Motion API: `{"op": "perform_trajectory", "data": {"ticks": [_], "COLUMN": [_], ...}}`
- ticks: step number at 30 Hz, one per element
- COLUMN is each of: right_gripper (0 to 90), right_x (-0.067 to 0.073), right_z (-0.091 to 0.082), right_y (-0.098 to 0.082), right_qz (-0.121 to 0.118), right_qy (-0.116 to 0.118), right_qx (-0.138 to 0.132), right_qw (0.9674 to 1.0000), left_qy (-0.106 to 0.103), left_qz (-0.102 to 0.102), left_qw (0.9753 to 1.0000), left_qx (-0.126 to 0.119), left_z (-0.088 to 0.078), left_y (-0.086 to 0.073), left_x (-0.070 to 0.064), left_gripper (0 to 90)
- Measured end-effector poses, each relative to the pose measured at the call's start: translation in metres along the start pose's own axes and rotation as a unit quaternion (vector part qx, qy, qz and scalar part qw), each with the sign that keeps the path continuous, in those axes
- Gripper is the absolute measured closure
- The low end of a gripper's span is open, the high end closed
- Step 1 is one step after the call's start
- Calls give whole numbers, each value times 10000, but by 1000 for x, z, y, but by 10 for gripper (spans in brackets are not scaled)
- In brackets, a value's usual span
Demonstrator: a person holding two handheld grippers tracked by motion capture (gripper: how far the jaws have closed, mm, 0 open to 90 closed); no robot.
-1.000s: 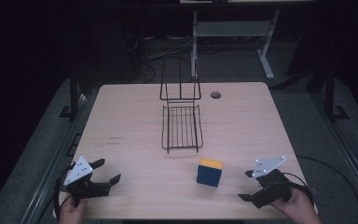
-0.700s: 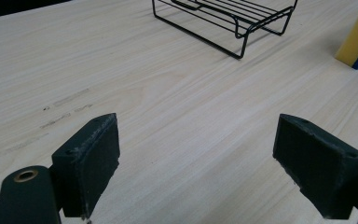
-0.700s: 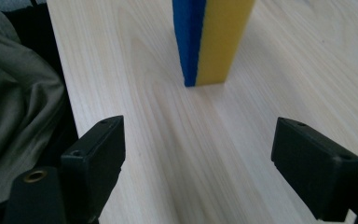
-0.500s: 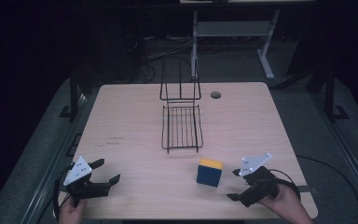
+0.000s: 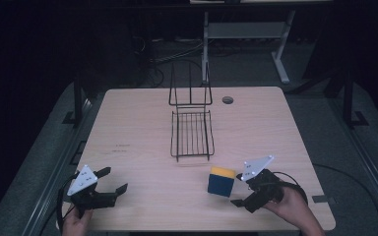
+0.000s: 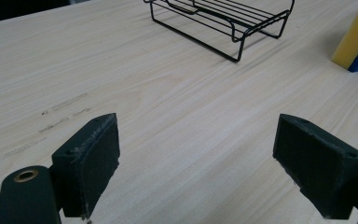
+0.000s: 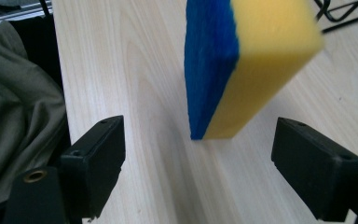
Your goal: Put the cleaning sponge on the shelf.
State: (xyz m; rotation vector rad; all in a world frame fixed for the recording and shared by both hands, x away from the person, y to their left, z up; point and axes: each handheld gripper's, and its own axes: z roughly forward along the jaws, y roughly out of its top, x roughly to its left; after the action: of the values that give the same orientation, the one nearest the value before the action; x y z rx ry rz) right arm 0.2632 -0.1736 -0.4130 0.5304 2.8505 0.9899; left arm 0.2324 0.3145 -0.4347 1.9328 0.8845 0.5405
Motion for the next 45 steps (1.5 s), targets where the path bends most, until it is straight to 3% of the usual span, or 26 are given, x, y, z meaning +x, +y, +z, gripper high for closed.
{"op": "perform_trajectory", "data": {"ticks": [19, 31, 38, 45], "right_gripper": [225, 382, 553, 562], "right_x": [-11, -13, -13, -13], "right_z": [15, 19, 18, 18], "right_y": [25, 32, 38, 42], "right_qz": [-87, -192, -318, -371], "right_qy": [75, 77, 146, 191], "right_qx": [62, 64, 41, 41], "right_qw": [9999, 9998, 9994, 9991], "left_qy": [8, 10, 11, 8], "left_qz": [0, -2, 1, 4], "left_qw": [10000, 10000, 10000, 10000], "left_qx": [-36, -24, -32, -35], "left_z": [-1, 0, -1, -1], "left_y": [1, 0, 0, 0], "left_x": [0, 1, 1, 1], "left_gripper": [141, 141, 141, 141]}}
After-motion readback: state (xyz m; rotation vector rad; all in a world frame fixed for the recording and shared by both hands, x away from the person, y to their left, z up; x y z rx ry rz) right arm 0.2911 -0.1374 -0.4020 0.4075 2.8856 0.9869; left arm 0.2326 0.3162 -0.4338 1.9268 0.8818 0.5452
